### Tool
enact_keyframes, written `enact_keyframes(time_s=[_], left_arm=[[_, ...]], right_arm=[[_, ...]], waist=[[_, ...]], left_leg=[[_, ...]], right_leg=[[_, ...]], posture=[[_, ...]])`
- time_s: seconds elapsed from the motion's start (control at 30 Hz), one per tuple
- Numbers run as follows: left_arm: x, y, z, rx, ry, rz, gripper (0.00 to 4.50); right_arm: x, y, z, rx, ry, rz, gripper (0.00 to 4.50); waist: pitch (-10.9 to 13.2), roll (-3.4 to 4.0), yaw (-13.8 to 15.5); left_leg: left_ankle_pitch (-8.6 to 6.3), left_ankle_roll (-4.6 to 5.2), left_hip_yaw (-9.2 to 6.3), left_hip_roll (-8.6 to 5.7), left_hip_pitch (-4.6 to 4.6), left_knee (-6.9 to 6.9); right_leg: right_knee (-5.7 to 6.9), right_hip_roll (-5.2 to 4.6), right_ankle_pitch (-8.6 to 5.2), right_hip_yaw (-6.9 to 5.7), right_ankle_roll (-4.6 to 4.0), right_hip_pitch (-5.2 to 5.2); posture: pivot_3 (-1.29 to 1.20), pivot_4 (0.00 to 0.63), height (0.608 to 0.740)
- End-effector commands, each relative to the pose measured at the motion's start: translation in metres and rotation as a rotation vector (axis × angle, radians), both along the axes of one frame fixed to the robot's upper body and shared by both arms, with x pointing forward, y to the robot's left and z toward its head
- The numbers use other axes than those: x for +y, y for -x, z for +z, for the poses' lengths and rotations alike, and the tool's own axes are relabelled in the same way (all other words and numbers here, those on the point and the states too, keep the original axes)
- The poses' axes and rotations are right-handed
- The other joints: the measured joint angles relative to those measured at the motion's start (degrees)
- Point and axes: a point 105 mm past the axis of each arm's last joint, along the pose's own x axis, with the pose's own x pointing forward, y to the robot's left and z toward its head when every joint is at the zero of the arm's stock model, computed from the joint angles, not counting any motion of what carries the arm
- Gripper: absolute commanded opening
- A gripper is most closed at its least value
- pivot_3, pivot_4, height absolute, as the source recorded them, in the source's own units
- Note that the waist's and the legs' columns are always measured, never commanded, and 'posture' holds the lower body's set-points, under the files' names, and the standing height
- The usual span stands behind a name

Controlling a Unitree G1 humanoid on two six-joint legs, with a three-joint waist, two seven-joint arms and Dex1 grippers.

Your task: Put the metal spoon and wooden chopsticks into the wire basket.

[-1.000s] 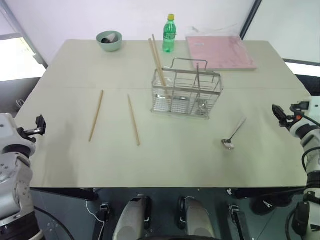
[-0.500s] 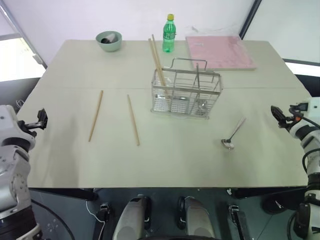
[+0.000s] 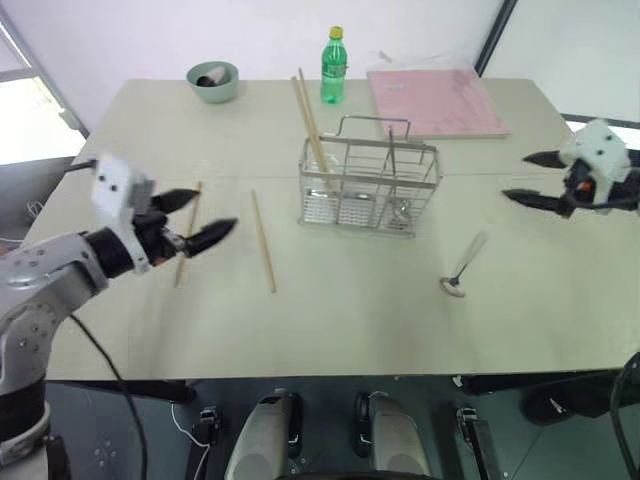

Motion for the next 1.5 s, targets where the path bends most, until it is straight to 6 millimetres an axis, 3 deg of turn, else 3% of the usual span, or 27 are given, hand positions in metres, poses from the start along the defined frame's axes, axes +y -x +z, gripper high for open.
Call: enact_keyframes(time_s=[0.03,0.13,0.23,0.53,0.77,0.87,0.93,1.03,1.2,1.33,1.4,1.47,1.5], left_arm=[[-0.036,0.019,0.002,0.041,-0.036,-0.264,4.47],[-0.049,0.020,-0.004,0.074,-0.054,-0.357,4.47],[-0.059,0.017,-0.011,0.102,-0.067,-0.413,4.47],[-0.079,0.020,-0.010,0.091,-0.094,-0.517,4.47],[-0.078,0.015,-0.003,0.059,-0.076,-0.480,4.47],[-0.078,0.014,0.001,0.050,-0.066,-0.470,4.50],[-0.077,0.012,0.004,0.045,-0.058,-0.461,4.50],[-0.076,0.007,0.008,0.036,-0.046,-0.443,4.50],[-0.077,0.005,0.009,0.032,-0.044,-0.440,4.50],[-0.075,0.006,0.009,0.025,-0.045,-0.435,4.50],[-0.071,0.005,0.012,0.015,-0.044,-0.421,4.50],[-0.068,0.003,0.015,0.004,-0.047,-0.408,4.50],[-0.066,0.002,0.017,-0.004,-0.050,-0.398,4.50]], right_arm=[[0.012,0.010,-0.012,0.142,0.263,0.219,3.50],[0.014,0.012,-0.028,0.215,0.503,0.343,3.50],[0.024,0.009,-0.036,0.259,0.616,0.438,3.50],[0.055,0.008,-0.064,0.350,0.701,0.630,3.50],[0.057,0.020,-0.090,0.412,0.727,0.739,3.50],[0.060,0.023,-0.095,0.417,0.715,0.763,2.59],[0.063,0.023,-0.096,0.412,0.698,0.768,1.58],[0.073,0.020,-0.092,0.384,0.660,0.779,0.12],[0.081,0.023,-0.088,0.355,0.601,0.794,0.05],[0.102,0.036,-0.077,0.370,0.410,0.800,0.05],[0.136,0.049,-0.050,0.391,0.144,0.820,0.05],[0.157,0.060,-0.025,0.439,-0.051,0.836,0.05],[0.172,0.059,0.002,0.432,-0.211,0.822,0.05]], waist=[[0.0,0.02,0.0],[0.0,0.04,-0.4],[0.0,0.03,-0.8],[0.1,0.05,-0.7],[0.1,0.05,-0.8],[0.1,0.05,-0.8],[0.1,0.04,-0.8],[0.1,0.03,-0.7],[0.1,0.03,-0.8],[0.1,0.07,-0.6],[0.1,0.09,-0.6],[0.1,0.12,-0.9],[0.2,0.13,-1.0]], left_leg=[[0.04,-0.05,0.02,0.00,0.00,0.00],[0.12,-0.19,0.02,0.00,0.00,0.02],[0.28,-0.46,0.00,0.01,0.00,0.01],[0.38,-0.63,-0.05,0.11,0.01,-0.04],[0.40,-0.65,-0.07,0.11,0.02,-0.04],[0.41,-0.67,-0.08,0.14,0.16,-0.04],[0.40,-0.68,-0.08,0.14,0.49,-0.08],[0.36,-0.68,-0.09,0.15,0.78,-0.10],[0.33,-0.71,-0.09,0.19,0.85,-0.12],[0.31,-0.74,-0.09,0.21,0.82,-0.12],[0.28,-0.70,-0.09,0.21,0.79,-0.12],[0.19,-0.62,-0.09,0.25,0.78,-0.13],[-0.05,-0.45,-0.09,0.28,0.79,-0.13]], right_leg=[[0.00,0.11,0.00,0.00,0.00,0.00],[-0.01,0.16,0.00,0.02,-0.01,0.02],[0.01,0.21,0.00,0.05,-0.01,0.00],[0.04,0.37,0.01,0.16,-0.02,-0.02],[0.04,0.40,0.01,0.19,-0.03,-0.01],[0.05,0.44,0.01,0.25,-0.03,0.10],[0.02,0.44,0.00,0.26,-0.04,0.38],[0.00,0.43,-0.02,0.26,-0.06,0.64],[0.03,0.49,-0.02,0.35,-0.06,0.62],[0.03,0.46,-0.02,0.38,-0.06,0.58],[0.03,0.38,-0.02,0.40,-0.07,0.53],[0.04,0.30,-0.03,0.41,-0.09,0.49],[0.04,0.31,-0.02,0.41,-0.09,0.47]], posture=[[0.00,0.150,0.686],[0.00,0.150,0.686],[0.00,0.150,0.686],[0.00,0.150,0.686],[0.00,0.150,0.686],[0.00,0.150,0.686],[0.00,0.150,0.686],[0.00,0.150,0.686],[0.00,0.150,0.686],[0.00,0.150,0.686],[0.00,0.150,0.686],[0.00,0.150,0.686],[0.00,0.150,0.686]])
